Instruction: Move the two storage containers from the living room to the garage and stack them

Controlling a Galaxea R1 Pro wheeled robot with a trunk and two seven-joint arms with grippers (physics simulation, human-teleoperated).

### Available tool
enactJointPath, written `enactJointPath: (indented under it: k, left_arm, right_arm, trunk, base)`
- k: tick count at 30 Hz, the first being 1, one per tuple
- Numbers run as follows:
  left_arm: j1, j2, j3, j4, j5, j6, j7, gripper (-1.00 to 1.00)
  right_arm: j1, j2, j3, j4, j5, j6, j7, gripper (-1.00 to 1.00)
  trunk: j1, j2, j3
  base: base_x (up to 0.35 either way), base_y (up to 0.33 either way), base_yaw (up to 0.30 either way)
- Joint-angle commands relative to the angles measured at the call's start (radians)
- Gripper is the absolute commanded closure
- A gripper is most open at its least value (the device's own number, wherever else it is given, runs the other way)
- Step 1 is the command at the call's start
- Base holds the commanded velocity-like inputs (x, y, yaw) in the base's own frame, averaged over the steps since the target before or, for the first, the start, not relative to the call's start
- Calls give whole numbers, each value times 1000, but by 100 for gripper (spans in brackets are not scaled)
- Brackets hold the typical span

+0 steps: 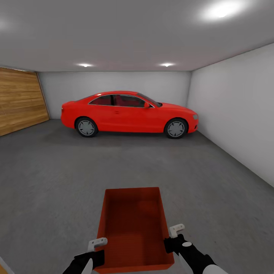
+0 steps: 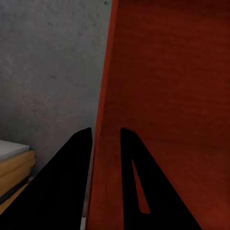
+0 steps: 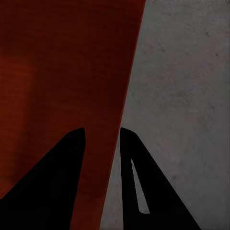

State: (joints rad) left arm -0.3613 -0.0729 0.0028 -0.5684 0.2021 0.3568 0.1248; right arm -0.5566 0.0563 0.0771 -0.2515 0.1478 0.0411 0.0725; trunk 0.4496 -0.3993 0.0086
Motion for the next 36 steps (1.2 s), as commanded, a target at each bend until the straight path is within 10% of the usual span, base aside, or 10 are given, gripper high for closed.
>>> enactJointPath:
  k: [1, 36]
  left_arm:
    - [1, -1, 3, 1, -15, 8, 12, 100]
    - [1, -1, 3, 1, -14, 8, 12, 100]
  right_arm:
    - [0, 36, 2, -5, -1, -7, 33, 100]
    - [0, 36, 3, -5, -1, -7, 33, 100]
  trunk:
    - [0, -1, 0]
    - [0, -1, 0]
  base:
    - [114, 0, 0]
    - [59, -12, 0]
